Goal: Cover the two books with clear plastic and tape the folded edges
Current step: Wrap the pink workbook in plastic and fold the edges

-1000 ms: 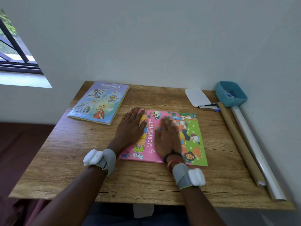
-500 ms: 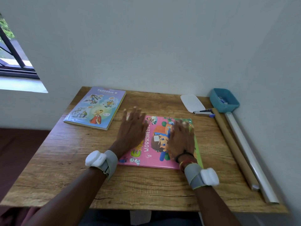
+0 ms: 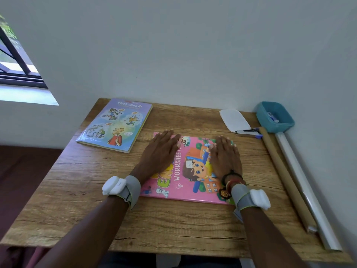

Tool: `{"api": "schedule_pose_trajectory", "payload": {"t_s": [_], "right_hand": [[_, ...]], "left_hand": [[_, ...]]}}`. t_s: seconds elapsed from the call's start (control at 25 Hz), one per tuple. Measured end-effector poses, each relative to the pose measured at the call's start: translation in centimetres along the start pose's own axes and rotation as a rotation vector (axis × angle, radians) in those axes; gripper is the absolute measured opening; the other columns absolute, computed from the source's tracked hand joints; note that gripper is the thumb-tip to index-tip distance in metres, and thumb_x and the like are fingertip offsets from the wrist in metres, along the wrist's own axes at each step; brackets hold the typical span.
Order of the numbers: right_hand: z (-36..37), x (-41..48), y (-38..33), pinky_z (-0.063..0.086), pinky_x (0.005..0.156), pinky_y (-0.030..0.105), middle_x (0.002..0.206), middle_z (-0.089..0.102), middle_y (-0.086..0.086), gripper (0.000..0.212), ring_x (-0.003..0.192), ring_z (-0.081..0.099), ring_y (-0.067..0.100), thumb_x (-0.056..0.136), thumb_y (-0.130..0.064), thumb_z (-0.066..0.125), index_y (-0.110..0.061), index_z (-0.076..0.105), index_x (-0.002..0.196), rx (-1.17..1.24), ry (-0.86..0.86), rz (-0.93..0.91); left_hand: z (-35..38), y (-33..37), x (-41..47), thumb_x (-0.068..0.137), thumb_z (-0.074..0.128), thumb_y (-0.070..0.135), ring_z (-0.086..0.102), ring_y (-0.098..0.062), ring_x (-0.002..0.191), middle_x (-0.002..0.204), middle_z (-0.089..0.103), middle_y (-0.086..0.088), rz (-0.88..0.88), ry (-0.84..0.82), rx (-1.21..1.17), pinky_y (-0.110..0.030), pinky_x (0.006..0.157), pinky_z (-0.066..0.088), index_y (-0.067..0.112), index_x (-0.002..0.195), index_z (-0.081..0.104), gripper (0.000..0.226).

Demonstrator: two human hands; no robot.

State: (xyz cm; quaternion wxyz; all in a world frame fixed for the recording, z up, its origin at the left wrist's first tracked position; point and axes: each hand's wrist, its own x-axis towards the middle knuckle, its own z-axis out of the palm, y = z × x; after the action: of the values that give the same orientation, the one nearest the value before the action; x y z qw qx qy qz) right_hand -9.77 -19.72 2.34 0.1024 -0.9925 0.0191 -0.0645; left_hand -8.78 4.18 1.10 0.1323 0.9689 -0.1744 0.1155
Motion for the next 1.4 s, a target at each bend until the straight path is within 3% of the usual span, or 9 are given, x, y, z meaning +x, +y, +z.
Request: {"api": "schedule_pose_trajectory", "payload": {"t_s": [0.16, 0.28, 0.48, 0.68, 0.84, 1.0, 1.16, 1.28, 1.4], "right_hand": [[-0.8, 0.1, 0.1, 0.007, 0.12, 0.043, 0.16, 0.015, 0.008, 0.059, 0.147, 0.009, 0.03, 0.101, -0.04, 0.026, -0.01, 0.018, 0.152, 0.053, -0.047, 0.185], [-1.5, -1.7, -2.7, 0.005, 0.119, 0.044, 0.158, 0.021, 0.014, 0.059, 0.146, 0.014, 0.032, 0.1, -0.039, 0.023, -0.007, 0.025, 0.15, 0.07, 0.073, 0.146], [-1.2, -8.0, -12.0, 0.008, 0.121, 0.033, 0.155, 0.032, 0.003, 0.065, 0.145, 0.024, 0.016, 0.094, -0.047, 0.016, -0.015, 0.032, 0.149, 0.635, 0.08, 0.017], [-0.1, -8.4, -5.9, 0.002, 0.119, 0.032, 0.158, 0.022, 0.012, 0.078, 0.147, 0.018, 0.025, 0.089, -0.049, 0.002, -0.007, 0.023, 0.151, 0.301, 0.029, -0.001], [-1.1, -7.0, 0.3, 0.01, 0.12, 0.038, 0.16, 0.017, 0.01, 0.058, 0.148, 0.012, 0.025, 0.102, -0.036, 0.028, -0.007, 0.018, 0.152, 0.196, 0.022, 0.158], [-2.0, -6.8, 1.7, 0.009, 0.12, 0.042, 0.16, 0.014, 0.01, 0.067, 0.148, 0.009, 0.025, 0.1, -0.046, 0.033, -0.009, 0.015, 0.153, 0.142, -0.059, 0.257], [-3.0, -4.3, -1.2, 0.011, 0.114, 0.055, 0.155, 0.025, 0.021, 0.064, 0.143, 0.021, 0.039, 0.094, -0.045, 0.035, -0.009, 0.033, 0.147, -0.059, 0.133, 0.016], [-1.8, -1.8, -6.0, 0.008, 0.117, 0.049, 0.159, 0.019, 0.011, 0.062, 0.147, 0.013, 0.029, 0.092, -0.035, 0.033, -0.014, 0.026, 0.15, -0.044, -0.071, -0.335], [-0.3, -0.7, -6.1, 0.007, 0.118, 0.042, 0.159, 0.021, 0.001, 0.063, 0.148, 0.013, 0.018, 0.093, -0.037, 0.012, -0.017, 0.025, 0.151, -0.032, -0.132, -0.351]], "left_hand": [[-0.8, -1.3, -1.3, 0.097, 0.012, 0.048, 0.024, -0.028, 0.147, 0.156, 0.033, -0.012, -0.036, -0.072, 0.042, -0.05, 0.119, 0.019, 0.018, 0.15, 0.036, 0.065], [-2.5, 1.4, -1.1, 0.099, 0.021, 0.035, 0.028, -0.034, 0.145, 0.152, 0.039, -0.019, -0.072, 0.009, 0.135, -0.056, 0.117, 0.018, 0.007, 0.144, 0.044, 0.058], [-0.4, 6.5, -4.5, 0.096, 0.033, 0.023, 0.043, -0.041, 0.135, 0.143, 0.048, -0.024, 0.031, 0.172, -0.092, -0.055, 0.113, 0.029, -0.006, 0.137, 0.049, 0.052], [-0.3, 5.0, -4.4, 0.094, 0.024, 0.051, 0.027, -0.038, 0.145, 0.154, 0.03, -0.026, -0.15, -0.001, -0.018, -0.049, 0.119, 0.016, 0.005, 0.148, 0.037, 0.072], [-0.8, 3.4, -4.4, 0.089, 0.013, 0.072, 0.004, -0.025, 0.151, 0.163, 0.011, -0.012, -0.145, -0.047, -0.074, -0.038, 0.123, 0.001, 0.02, 0.154, 0.023, 0.084], [-1.0, 3.4, -4.6, 0.095, 0.017, 0.068, 0.005, -0.028, 0.151, 0.162, 0.01, -0.018, -0.31, 0.051, -0.096, -0.039, 0.123, 0.005, 0.003, 0.153, 0.018, 0.087], [-1.6, 3.9, -2.7, 0.103, 0.024, 0.05, 0.015, -0.034, 0.149, 0.158, 0.022, -0.023, -0.368, 0.081, -0.093, -0.044, 0.122, 0.011, -0.002, 0.149, 0.03, 0.07], [-0.7, 5.3, -0.7, 0.097, 0.022, 0.03, 0.039, -0.04, 0.138, 0.143, 0.047, -0.027, -0.137, -0.025, -0.039, -0.053, 0.116, 0.027, -0.007, 0.135, 0.049, 0.06], [-0.3, 4.7, 0.4, 0.094, 0.018, 0.031, 0.044, -0.035, 0.136, 0.142, 0.051, -0.02, -0.098, -0.074, -0.019, -0.05, 0.114, 0.028, 0.0, 0.136, 0.051, 0.062]]}}
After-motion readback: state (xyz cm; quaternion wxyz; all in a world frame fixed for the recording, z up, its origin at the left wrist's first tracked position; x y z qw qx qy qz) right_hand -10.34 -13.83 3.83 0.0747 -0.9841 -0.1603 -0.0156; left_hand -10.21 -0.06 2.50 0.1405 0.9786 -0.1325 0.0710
